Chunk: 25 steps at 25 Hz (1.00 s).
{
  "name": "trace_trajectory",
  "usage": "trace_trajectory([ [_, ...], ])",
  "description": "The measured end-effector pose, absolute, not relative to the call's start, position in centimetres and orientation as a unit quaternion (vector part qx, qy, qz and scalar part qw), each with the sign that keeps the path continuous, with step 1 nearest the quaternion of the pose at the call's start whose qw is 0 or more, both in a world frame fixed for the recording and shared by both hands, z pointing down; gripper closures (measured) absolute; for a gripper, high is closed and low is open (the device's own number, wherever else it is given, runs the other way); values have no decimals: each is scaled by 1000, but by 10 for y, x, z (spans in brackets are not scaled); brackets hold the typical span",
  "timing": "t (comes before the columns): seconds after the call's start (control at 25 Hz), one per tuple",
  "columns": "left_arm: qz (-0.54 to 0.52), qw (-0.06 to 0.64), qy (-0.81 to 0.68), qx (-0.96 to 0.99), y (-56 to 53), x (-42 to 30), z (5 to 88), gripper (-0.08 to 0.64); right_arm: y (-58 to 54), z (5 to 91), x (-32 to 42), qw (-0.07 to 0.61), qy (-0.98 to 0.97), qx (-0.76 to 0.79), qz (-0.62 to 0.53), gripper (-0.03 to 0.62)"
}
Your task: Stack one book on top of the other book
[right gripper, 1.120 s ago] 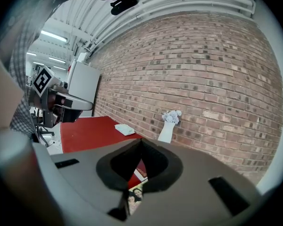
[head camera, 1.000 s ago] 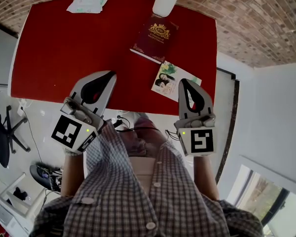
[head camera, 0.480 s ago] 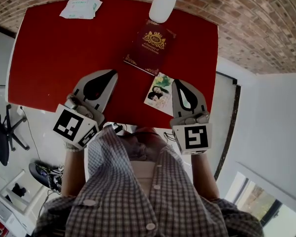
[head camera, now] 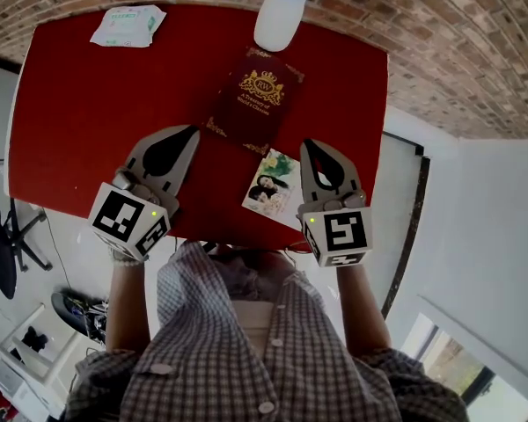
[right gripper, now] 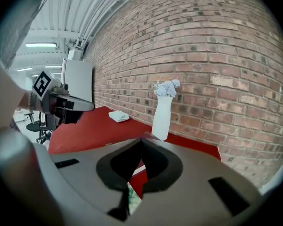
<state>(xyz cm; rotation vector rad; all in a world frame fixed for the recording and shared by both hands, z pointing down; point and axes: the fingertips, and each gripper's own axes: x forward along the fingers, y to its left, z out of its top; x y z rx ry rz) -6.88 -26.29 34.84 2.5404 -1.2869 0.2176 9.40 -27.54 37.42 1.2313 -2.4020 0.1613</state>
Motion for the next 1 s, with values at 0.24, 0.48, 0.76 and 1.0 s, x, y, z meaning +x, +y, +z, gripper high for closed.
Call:
trace_trajectory([
  [0.24, 93, 157, -442, 878, -292, -58, 371, 552, -299, 403, 101, 195, -863, 448, 130, 589],
  [0.48, 115, 176, -439, 874, -315, -56, 399, 552, -316, 435, 99, 210, -855, 442, 172, 589],
  [0.76, 136, 214, -432, 866, -335, -56, 432, 548, -325, 461, 92, 212, -852, 425, 222, 573],
  [1.0, 160, 236, -416, 863, -343, -53, 457, 508, -327, 481, 88, 203, -845, 413, 273, 486],
])
